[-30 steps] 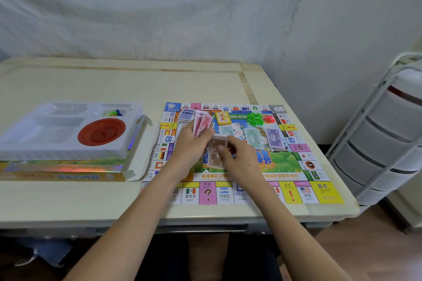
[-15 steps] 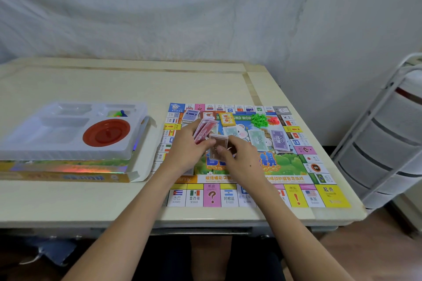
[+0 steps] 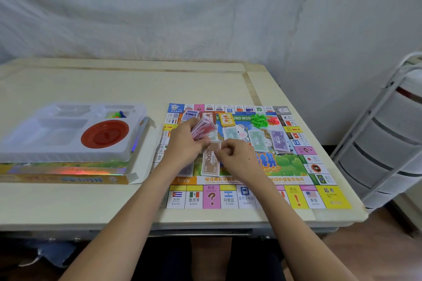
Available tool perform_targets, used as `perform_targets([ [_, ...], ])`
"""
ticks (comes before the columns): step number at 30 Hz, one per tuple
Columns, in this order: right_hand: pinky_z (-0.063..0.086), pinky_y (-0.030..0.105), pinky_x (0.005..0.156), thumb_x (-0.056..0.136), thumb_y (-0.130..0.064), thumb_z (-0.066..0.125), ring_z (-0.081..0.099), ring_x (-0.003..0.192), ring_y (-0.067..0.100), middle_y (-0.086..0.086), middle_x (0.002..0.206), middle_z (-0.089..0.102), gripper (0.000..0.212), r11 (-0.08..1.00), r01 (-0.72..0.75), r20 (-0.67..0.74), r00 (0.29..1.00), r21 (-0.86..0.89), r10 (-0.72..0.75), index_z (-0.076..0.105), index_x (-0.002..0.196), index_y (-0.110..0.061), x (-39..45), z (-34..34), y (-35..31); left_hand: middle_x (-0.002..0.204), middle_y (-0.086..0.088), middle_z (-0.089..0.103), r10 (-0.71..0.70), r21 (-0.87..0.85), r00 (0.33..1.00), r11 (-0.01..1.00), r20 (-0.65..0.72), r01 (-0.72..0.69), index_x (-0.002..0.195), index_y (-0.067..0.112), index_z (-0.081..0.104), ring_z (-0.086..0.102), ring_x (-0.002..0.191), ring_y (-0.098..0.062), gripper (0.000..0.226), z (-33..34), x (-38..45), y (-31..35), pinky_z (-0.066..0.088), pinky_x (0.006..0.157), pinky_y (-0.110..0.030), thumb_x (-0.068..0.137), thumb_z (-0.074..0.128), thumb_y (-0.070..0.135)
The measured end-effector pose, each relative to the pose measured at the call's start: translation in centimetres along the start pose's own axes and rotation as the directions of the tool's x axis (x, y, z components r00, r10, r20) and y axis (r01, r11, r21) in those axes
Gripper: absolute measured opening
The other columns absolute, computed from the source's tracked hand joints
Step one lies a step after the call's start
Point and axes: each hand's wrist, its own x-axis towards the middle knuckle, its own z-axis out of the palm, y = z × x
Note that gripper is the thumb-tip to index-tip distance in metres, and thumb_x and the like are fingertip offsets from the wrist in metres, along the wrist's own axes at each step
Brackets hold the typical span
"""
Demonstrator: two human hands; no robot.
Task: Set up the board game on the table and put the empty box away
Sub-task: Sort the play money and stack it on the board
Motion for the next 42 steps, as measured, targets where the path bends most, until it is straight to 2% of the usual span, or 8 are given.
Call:
perform_targets([
  [6, 0.029, 0.029, 0.054, 0.087, -0.021, 0.060, 0.045, 0.061, 0.020, 0.006, 0.062, 0.051, 0.034, 0.972, 0.032, -0.031, 0.999, -0.231, -0.041, 0.045, 0.057, -0.016, 0.6, 1.8, 0.6, 0.111, 0.004, 0.066, -0.019, 0.096, 0.999, 0.995, 0.045, 0.015, 0.126, 0.020, 0.059, 0.061, 0.100, -0.015, 0.047, 1.1, 0.1, -0.8, 0.044, 0.083, -0.024, 0.083, 0.075, 0.014],
  [10, 0.039, 0.035, 0.070, 0.092, -0.022, 0.061, 0.052, 0.089, 0.031, 0.015, 0.094, 0.056, 0.015, 0.943, 0.052, -0.017, 0.998, -0.330, -0.061, 0.055, 0.093, -0.009, 0.4, 2.7, 0.8, 0.098, 0.001, 0.067, 0.008, 0.131, 1.000, 0.991, -0.030, -0.004, 0.111, 0.018, 0.063, 0.063, 0.084, -0.015, 0.026, 0.8, -0.1, -0.9, 0.045, 0.066, -0.020, 0.086, 0.068, 0.014],
  [13, 0.045, 0.040, 0.076, 0.091, -0.019, 0.063, 0.052, 0.090, 0.029, 0.012, 0.100, 0.053, 0.030, 0.954, 0.067, -0.024, 0.997, -0.292, -0.077, 0.047, 0.113, -0.008, 0.4, 2.5, 0.7, 0.095, -0.001, 0.067, -0.119, -0.147, 0.990, 0.983, -0.075, 0.107, 0.114, 0.019, 0.061, 0.061, 0.081, -0.008, 0.025, 0.1, 0.0, -0.3, 0.050, 0.067, -0.024, 0.090, 0.064, 0.028],
  [16, 0.048, 0.039, 0.077, 0.092, -0.020, 0.061, 0.057, 0.087, 0.029, 0.011, 0.090, 0.056, 0.012, 0.947, 0.087, 0.013, 0.996, -0.308, -0.087, 0.063, 0.098, -0.011, 0.5, 2.4, 0.6, 0.078, -0.009, 0.060, -0.302, -0.699, 0.929, 0.617, 0.214, 0.361, 0.107, 0.012, 0.054, 0.049, 0.060, -0.010, 0.028, -0.7, 0.6, 0.1, 0.046, 0.052, -0.024, 0.095, 0.055, 0.037],
  [19, 0.047, 0.030, 0.072, 0.093, -0.017, 0.059, 0.060, 0.085, 0.025, 0.009, 0.086, 0.065, 0.013, 0.973, 0.076, 0.000, 0.997, -0.217, -0.078, 0.070, 0.092, -0.010, 0.8, 1.6, 0.2, 0.072, -0.012, 0.056, -0.238, -0.816, 0.858, 0.273, 0.456, 0.510, 0.100, 0.013, 0.052, 0.041, 0.049, -0.014, 0.023, -1.5, 0.3, 0.4, 0.030, 0.042, -0.021, 0.098, 0.044, 0.035],
  [22, 0.042, 0.021, 0.060, 0.096, -0.021, 0.056, 0.055, 0.064, 0.011, -0.004, 0.073, 0.063, 0.013, 0.996, 0.056, -0.176, 0.984, 0.070, -0.042, 0.067, 0.093, -0.016, 0.8, -0.4, -1.1, 0.084, -0.016, 0.067, -0.198, -0.804, 0.879, 0.355, 0.434, 0.477, 0.109, 0.005, 0.057, 0.059, 0.061, -0.020, 0.034, -1.0, -0.2, 0.4, 0.045, 0.052, -0.026, 0.104, 0.038, 0.033],
  [26, 0.043, 0.019, 0.058, 0.088, -0.045, 0.066, 0.052, 0.057, -0.001, -0.010, 0.066, 0.062, 0.024, 0.948, 0.027, -0.094, 0.996, 0.318, 0.003, 0.070, 0.085, -0.021, 0.0, -2.0, -1.7, 0.114, -0.017, 0.070, -0.128, -0.800, 0.935, 0.487, 0.331, 0.350, 0.128, 0.003, 0.058, 0.068, 0.101, -0.028, 0.040, 0.3, -0.6, 1.4, 0.056, 0.076, -0.035, 0.104, 0.043, 0.030],
  [42, 0.059, 0.050, 0.076, 0.083, -0.025, 0.076, 0.073, 0.079, 0.026, 0.005, 0.084, 0.074, 0.014, 0.787, -0.063, -0.181, 0.959, 0.613, 0.218, 0.068, 0.093, -0.018, -0.5, -3.4, 0.2, 0.101, -0.013, 0.075, -0.167, -0.795, 0.977, 0.570, 0.135, 0.208, 0.116, 0.006, 0.064, 0.074, 0.079, -0.023, 0.024, 3.9, -1.7, 4.0, 0.058, 0.061, -0.029, 0.093, 0.060, 0.000],
])
